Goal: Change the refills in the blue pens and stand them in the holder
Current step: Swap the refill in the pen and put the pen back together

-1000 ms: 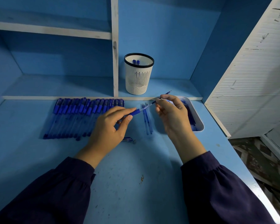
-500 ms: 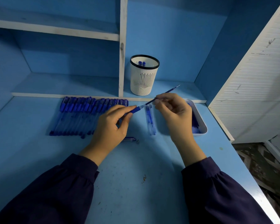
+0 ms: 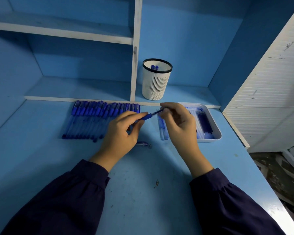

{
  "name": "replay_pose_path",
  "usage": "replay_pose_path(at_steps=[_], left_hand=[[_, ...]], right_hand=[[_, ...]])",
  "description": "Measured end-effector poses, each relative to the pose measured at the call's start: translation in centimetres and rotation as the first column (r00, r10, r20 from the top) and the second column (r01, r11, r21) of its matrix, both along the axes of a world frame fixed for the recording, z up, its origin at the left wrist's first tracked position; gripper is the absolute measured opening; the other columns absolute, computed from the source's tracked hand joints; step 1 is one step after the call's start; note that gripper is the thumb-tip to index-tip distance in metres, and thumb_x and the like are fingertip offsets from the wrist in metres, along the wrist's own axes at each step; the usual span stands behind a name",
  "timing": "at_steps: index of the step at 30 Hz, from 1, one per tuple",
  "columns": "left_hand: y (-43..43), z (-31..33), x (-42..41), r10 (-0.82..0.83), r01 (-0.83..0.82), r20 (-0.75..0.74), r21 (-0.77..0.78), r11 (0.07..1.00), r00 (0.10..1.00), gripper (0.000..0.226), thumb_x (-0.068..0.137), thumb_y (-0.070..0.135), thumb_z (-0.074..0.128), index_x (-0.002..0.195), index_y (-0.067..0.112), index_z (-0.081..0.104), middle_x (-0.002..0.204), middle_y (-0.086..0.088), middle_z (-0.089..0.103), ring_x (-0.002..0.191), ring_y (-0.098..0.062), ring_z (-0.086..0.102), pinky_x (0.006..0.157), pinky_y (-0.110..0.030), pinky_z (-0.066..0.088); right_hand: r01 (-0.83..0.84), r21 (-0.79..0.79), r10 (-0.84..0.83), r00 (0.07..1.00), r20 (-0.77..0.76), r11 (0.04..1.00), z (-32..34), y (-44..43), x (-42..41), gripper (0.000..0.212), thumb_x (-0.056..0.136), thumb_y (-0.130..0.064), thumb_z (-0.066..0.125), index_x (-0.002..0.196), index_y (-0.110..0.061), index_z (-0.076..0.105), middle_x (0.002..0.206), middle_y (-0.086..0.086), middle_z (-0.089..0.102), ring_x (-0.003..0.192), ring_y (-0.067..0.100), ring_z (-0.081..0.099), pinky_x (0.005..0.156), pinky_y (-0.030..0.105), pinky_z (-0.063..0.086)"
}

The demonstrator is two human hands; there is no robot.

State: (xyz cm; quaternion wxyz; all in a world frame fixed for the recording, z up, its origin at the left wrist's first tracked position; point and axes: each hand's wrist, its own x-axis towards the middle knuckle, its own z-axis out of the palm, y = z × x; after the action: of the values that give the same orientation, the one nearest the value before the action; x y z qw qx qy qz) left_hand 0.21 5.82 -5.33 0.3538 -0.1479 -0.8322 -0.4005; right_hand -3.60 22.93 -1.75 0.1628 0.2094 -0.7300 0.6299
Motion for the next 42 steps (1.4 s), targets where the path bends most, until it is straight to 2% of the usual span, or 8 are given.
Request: replay_pose_path(at_steps=[9,14,20,25,32,34,37,42], left_hand=[[-0.6,0.1,1.2,-0.004,0.005,0.028,-0.019,1.000,1.000,0.026,0.093,0.008,0.064,0.119,0.009,0.070,0.103,0.002,0.068,0.083,-0.011,0.063,0.070,-0.029,0.055],[-0.6,0.2,1.7,-0.002,0.003,0.031,-0.025,1.000,1.000,0.027,0.092,0.006,0.065,0.118,0.008,0.070,0.105,0.009,0.065,0.090,-0.005,0.063,0.078,-0.023,0.055],[-0.9,0.3,2.0,0.021,-0.021,0.065,-0.005,1.000,0.998,0.025,0.093,0.008,0.065,0.118,0.010,0.070,0.107,0.009,0.067,0.093,-0.002,0.063,0.082,-0.017,0.053],[-1.0,0.1,1.9,0.032,-0.032,0.093,-0.001,0.999,0.995,0.025,0.094,0.010,0.064,0.119,0.012,0.070,0.107,0.007,0.069,0.093,-0.005,0.064,0.081,-0.023,0.055],[-1.0,0.1,1.8,0.047,-0.046,0.080,-0.020,0.999,0.996,0.025,0.094,0.009,0.064,0.118,0.011,0.071,0.108,0.012,0.065,0.097,-0.001,0.061,0.086,-0.018,0.053],[-1.0,0.0,1.8,0.051,-0.049,0.078,-0.028,0.998,0.996,0.025,0.094,0.010,0.065,0.118,0.011,0.071,0.108,0.010,0.066,0.097,-0.001,0.061,0.087,-0.017,0.052],[-0.9,0.0,1.8,0.047,-0.044,0.084,-0.038,0.998,0.995,0.025,0.094,0.012,0.063,0.118,0.011,0.071,0.108,0.006,0.069,0.097,-0.002,0.062,0.087,-0.015,0.051],[-0.9,0.0,1.8,0.037,-0.034,0.087,-0.034,0.999,0.996,0.025,0.094,0.014,0.063,0.117,0.011,0.071,0.107,0.007,0.069,0.095,-0.002,0.063,0.085,-0.015,0.052]], right_hand=[[-0.106,0.232,0.122,0.991,-0.057,0.967,0.0,0.9,-0.5,0.007,0.086,-0.003,0.068,0.091,-0.007,0.069,0.090,0.007,0.065,0.080,0.013,0.061,0.077,0.022,0.049],[-0.212,0.182,0.204,0.977,0.060,0.960,0.1,0.7,0.4,0.016,0.088,0.002,0.063,0.096,-0.009,0.071,0.089,0.003,0.067,0.080,0.014,0.063,0.077,0.018,0.048],[-0.224,0.160,0.173,0.944,0.281,0.961,0.6,1.7,0.6,0.024,0.090,0.000,0.058,0.097,-0.019,0.071,0.087,0.005,0.073,0.083,0.020,0.070,0.079,0.027,0.055],[-0.308,0.419,0.186,0.933,0.308,0.854,-0.2,2.2,1.2,0.010,0.084,-0.008,0.072,0.090,-0.015,0.074,0.073,-0.008,0.068,0.065,0.003,0.062,0.066,0.018,0.050],[-0.369,0.616,0.276,0.929,0.245,0.695,-0.7,2.2,1.2,0.009,0.082,-0.010,0.074,0.088,-0.016,0.073,0.079,-0.004,0.068,0.070,0.009,0.062,0.070,0.021,0.051],[-0.336,0.577,0.242,0.941,0.235,0.744,-0.6,2.2,1.1,0.009,0.083,-0.008,0.072,0.086,-0.016,0.073,0.075,-0.008,0.067,0.069,0.008,0.062,0.069,0.021,0.051],[-0.230,0.331,0.163,0.962,0.219,0.915,-0.3,2.1,0.9,0.011,0.085,-0.002,0.069,0.086,-0.012,0.071,0.067,-0.011,0.063,0.061,0.004,0.057,0.064,0.015,0.045],[-0.126,0.035,0.117,0.974,0.194,0.991,0.6,2.1,0.9,0.020,0.086,0.011,0.059,0.092,-0.005,0.068,0.083,0.014,0.069,0.073,0.007,0.063,0.069,0.013,0.048]])
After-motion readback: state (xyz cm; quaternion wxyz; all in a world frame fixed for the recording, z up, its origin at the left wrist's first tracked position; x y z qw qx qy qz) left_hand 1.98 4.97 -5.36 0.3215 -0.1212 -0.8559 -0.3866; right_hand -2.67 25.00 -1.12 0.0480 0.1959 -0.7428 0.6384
